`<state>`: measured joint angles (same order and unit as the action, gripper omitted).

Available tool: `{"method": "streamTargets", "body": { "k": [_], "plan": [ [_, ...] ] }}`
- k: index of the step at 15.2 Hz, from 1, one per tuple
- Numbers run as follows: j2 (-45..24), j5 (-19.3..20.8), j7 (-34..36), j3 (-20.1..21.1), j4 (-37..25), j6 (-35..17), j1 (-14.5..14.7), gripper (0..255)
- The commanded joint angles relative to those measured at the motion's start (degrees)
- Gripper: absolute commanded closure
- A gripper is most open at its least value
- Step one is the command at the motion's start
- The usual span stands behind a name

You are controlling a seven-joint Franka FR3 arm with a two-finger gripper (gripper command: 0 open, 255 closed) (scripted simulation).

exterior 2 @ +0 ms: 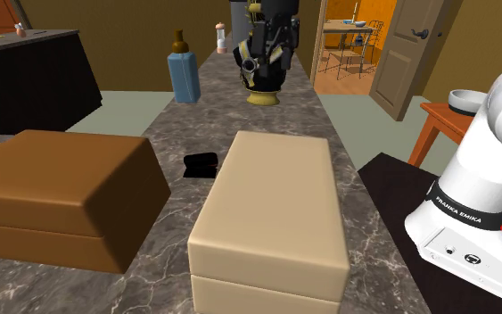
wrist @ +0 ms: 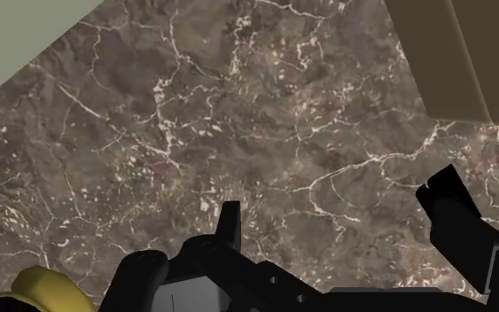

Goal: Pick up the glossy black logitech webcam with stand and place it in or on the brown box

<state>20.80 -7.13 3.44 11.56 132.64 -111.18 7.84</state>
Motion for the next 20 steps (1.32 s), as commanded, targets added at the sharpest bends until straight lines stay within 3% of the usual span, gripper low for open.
{"method": "streamTargets", "body": {
  "k": [1, 15, 20],
  "plan": [
    [-3.2, -0.2, -0.7, 1.2, -0.1, -2.7, 1.0, 0],
    [-28.1, 4.3, -3.1, 8.4, -8.9, -15.9, 7.4, 0],
    [-31.1, 5.4, -2.6, 8.6, -8.2, -19.3, 8.1, 0]
  ]
}}
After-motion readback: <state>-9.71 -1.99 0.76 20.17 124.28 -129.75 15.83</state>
